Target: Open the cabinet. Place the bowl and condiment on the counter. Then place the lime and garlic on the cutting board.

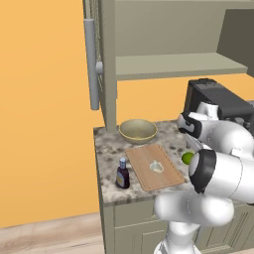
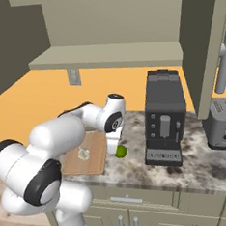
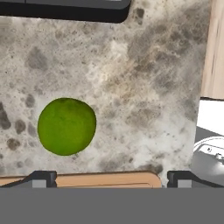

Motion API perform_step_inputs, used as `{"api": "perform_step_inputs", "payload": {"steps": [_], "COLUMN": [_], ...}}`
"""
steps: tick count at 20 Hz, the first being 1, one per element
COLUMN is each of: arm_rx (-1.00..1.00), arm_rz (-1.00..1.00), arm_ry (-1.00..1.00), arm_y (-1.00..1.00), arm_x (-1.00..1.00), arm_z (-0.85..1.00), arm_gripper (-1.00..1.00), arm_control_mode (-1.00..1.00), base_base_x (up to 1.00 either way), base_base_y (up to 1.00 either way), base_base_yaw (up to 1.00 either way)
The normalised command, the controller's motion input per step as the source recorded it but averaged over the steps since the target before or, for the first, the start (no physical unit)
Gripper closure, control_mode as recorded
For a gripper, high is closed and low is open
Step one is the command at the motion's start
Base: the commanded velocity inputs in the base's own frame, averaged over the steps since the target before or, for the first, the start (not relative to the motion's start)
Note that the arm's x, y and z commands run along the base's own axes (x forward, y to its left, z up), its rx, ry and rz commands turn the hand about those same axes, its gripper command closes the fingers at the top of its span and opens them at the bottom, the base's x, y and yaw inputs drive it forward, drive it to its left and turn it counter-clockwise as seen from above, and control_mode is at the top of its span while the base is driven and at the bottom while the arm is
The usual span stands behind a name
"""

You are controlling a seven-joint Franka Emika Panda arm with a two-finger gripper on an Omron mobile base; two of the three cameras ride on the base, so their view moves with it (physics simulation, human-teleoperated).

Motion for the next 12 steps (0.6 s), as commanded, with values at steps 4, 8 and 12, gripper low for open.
{"api": "perform_step_inputs", "payload": {"steps": [4,8,12], "arm_rx": [-0.03,-0.04,-0.02], "arm_rz": [0.00,0.00,0.00], "arm_ry": [0.00,0.00,0.00], "arm_y": [-0.01,-0.05,-0.10], "arm_x": [0.02,0.00,0.00], "arm_z": [-0.08,-0.15,-0.14], "arm_gripper": [-1.00,-1.00,-1.00], "arm_control_mode": [-1.00,-1.00,-1.00], "base_base_x": [0.00,0.00,0.00], "base_base_y": [0.00,0.00,0.00], "base_base_yaw": [0.00,0.00,0.00]}}
